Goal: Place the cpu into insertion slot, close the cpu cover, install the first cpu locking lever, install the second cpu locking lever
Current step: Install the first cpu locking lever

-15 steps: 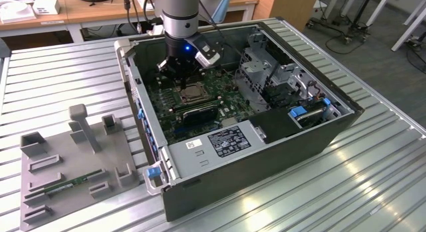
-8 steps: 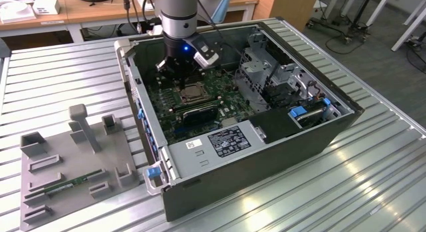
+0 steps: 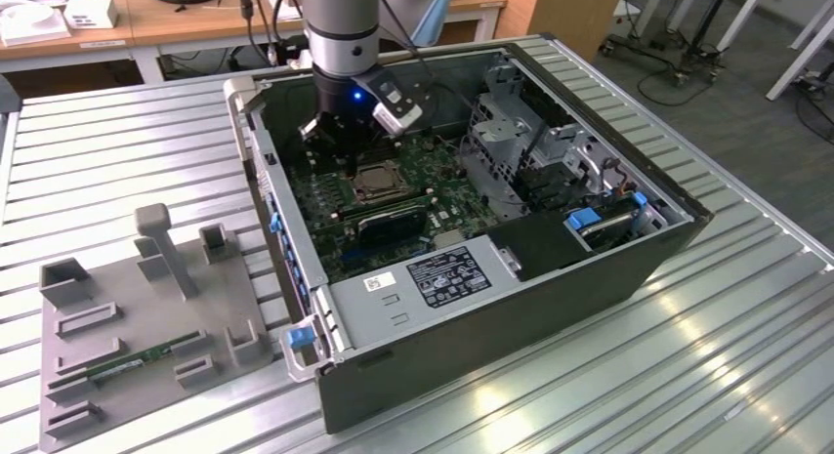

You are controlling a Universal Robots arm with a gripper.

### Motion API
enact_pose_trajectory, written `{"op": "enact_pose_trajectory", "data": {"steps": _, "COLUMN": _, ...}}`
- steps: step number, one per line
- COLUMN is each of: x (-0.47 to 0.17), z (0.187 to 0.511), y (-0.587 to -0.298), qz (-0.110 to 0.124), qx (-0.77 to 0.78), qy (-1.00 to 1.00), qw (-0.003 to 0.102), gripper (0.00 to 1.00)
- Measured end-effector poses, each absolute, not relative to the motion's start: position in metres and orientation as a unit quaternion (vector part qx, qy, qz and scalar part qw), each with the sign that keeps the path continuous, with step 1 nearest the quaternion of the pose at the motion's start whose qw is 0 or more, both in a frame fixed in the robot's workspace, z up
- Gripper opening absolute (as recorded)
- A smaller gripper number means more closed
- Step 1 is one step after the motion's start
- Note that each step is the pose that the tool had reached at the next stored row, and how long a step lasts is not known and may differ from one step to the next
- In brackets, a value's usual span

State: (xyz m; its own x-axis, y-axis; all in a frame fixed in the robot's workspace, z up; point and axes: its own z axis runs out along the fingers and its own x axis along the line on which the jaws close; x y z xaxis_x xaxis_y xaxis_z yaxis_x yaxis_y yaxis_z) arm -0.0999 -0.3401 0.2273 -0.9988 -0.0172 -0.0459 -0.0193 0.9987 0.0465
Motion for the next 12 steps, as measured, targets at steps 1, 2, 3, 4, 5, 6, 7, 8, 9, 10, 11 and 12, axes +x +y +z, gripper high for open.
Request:
{"op": "enact_pose_trajectory", "data": {"steps": 1, "x": -0.1009, "z": 0.2272, "y": -0.34, "qz": 0.023, "qx": -0.009, "qy": 0.999, "qw": 0.023, "gripper": 0.11}}
{"op": "enact_pose_trajectory", "data": {"steps": 2, "x": -0.1019, "z": 0.2272, "y": -0.34, "qz": 0.023, "qx": -0.009, "qy": 0.999, "qw": 0.023, "gripper": 0.11}}
{"op": "enact_pose_trajectory", "data": {"steps": 3, "x": -0.1028, "z": 0.2272, "y": -0.34, "qz": 0.023, "qx": -0.009, "qy": 0.999, "qw": 0.023, "gripper": 0.11}}
{"op": "enact_pose_trajectory", "data": {"steps": 4, "x": -0.1037, "z": 0.2272, "y": -0.34, "qz": 0.023, "qx": -0.009, "qy": 0.999, "qw": 0.023, "gripper": 0.11}}
{"op": "enact_pose_trajectory", "data": {"steps": 5, "x": -0.1045, "z": 0.2272, "y": -0.34, "qz": 0.023, "qx": -0.009, "qy": 0.999, "qw": 0.023, "gripper": 0.11}}
{"op": "enact_pose_trajectory", "data": {"steps": 6, "x": -0.1053, "z": 0.2273, "y": -0.34, "qz": 0.023, "qx": -0.009, "qy": 0.999, "qw": 0.023, "gripper": 0.11}}
{"op": "enact_pose_trajectory", "data": {"steps": 7, "x": -0.106, "z": 0.2273, "y": -0.3401, "qz": 0.023, "qx": -0.009, "qy": 0.999, "qw": 0.023, "gripper": 0.11}}
{"op": "enact_pose_trajectory", "data": {"steps": 8, "x": -0.1067, "z": 0.2272, "y": -0.34, "qz": 0.023, "qx": -0.009, "qy": 0.999, "qw": 0.024, "gripper": 0.11}}
{"op": "enact_pose_trajectory", "data": {"steps": 9, "x": -0.1075, "z": 0.2272, "y": -0.3401, "qz": 0.023, "qx": -0.009, "qy": 0.999, "qw": 0.024, "gripper": 0.11}}
{"op": "enact_pose_trajectory", "data": {"steps": 10, "x": -0.1082, "z": 0.2272, "y": -0.34, "qz": 0.023, "qx": -0.009, "qy": 0.999, "qw": 0.024, "gripper": 0.11}}
{"op": "enact_pose_trajectory", "data": {"steps": 11, "x": -0.1089, "z": 0.2272, "y": -0.34, "qz": 0.023, "qx": -0.009, "qy": 0.999, "qw": 0.024, "gripper": 0.11}}
{"op": "enact_pose_trajectory", "data": {"steps": 12, "x": -0.1096, "z": 0.2272, "y": -0.34, "qz": 0.023, "qx": -0.009, "qy": 0.999, "qw": 0.024, "gripper": 0.11}}
